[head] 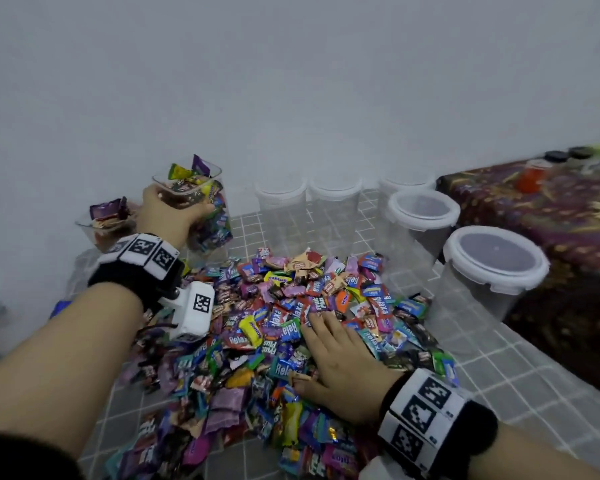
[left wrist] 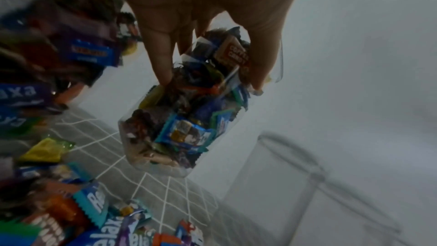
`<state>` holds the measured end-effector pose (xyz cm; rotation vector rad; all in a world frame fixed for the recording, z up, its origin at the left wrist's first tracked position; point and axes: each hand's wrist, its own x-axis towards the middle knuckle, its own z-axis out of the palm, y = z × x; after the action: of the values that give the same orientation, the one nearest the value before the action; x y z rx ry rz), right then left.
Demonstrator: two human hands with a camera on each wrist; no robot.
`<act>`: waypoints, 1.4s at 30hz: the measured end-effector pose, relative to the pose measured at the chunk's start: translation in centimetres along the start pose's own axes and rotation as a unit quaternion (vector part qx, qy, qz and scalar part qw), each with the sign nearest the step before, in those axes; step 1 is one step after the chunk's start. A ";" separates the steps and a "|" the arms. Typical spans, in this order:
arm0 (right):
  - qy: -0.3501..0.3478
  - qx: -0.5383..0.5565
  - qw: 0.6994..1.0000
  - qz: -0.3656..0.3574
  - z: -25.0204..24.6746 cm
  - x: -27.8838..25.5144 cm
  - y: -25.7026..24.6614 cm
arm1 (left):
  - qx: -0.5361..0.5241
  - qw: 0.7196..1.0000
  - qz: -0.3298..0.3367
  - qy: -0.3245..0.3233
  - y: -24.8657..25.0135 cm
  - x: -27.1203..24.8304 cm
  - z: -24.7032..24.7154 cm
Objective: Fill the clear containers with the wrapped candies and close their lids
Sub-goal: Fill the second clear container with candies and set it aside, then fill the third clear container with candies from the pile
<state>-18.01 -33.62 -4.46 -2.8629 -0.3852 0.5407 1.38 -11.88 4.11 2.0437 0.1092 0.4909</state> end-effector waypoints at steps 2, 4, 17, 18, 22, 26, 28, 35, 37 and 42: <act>0.001 -0.001 1.000 -0.005 0.0 -0.1 0.1 | 0.017 1.000 -0.016 0.012 -0.2 0.8 1.3; 0.002 0.002 1.000 -0.010 -0.1 -0.1 0.2 | 0.032 0.999 -0.032 0.014 -0.4 1.5 2.3; -0.004 0.016 1.000 -0.023 -0.1 -0.1 0.5 | 0.015 0.995 -0.095 -0.023 -2.6 3.5 4.4; -0.004 0.015 1.000 -0.022 -0.1 -0.1 0.4 | 0.023 0.995 -0.096 -0.024 -2.3 3.4 4.3; -0.002 0.015 1.000 -0.018 -0.1 -0.1 0.4 | 0.055 0.996 -0.065 0.027 -0.9 1.5 4.4; 0.000 0.021 1.000 -0.017 -0.1 -0.1 0.3 | 0.059 0.992 0.087 0.070 0.9 -1.4 5.1; 0.002 0.023 1.000 -0.018 -0.1 -0.1 0.3 | 0.058 0.990 0.130 0.021 2.2 -2.4 5.8; 0.008 0.027 1.000 -0.012 -0.1 -0.1 0.2 | 0.035 0.989 0.063 -0.126 5.3 -2.8 9.6; 0.008 0.032 0.999 -0.013 -0.1 -0.1 0.3 | 0.038 0.989 0.044 -0.134 5.5 -2.5 10.2; 0.012 0.035 0.999 -0.017 0.1 -0.1 0.4 | 0.039 0.990 0.022 -0.137 5.7 -2.4 10.7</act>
<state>-18.03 -34.05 -4.58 -2.7885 -0.4017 0.5020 2.60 -24.16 3.68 2.1728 -0.0836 0.2302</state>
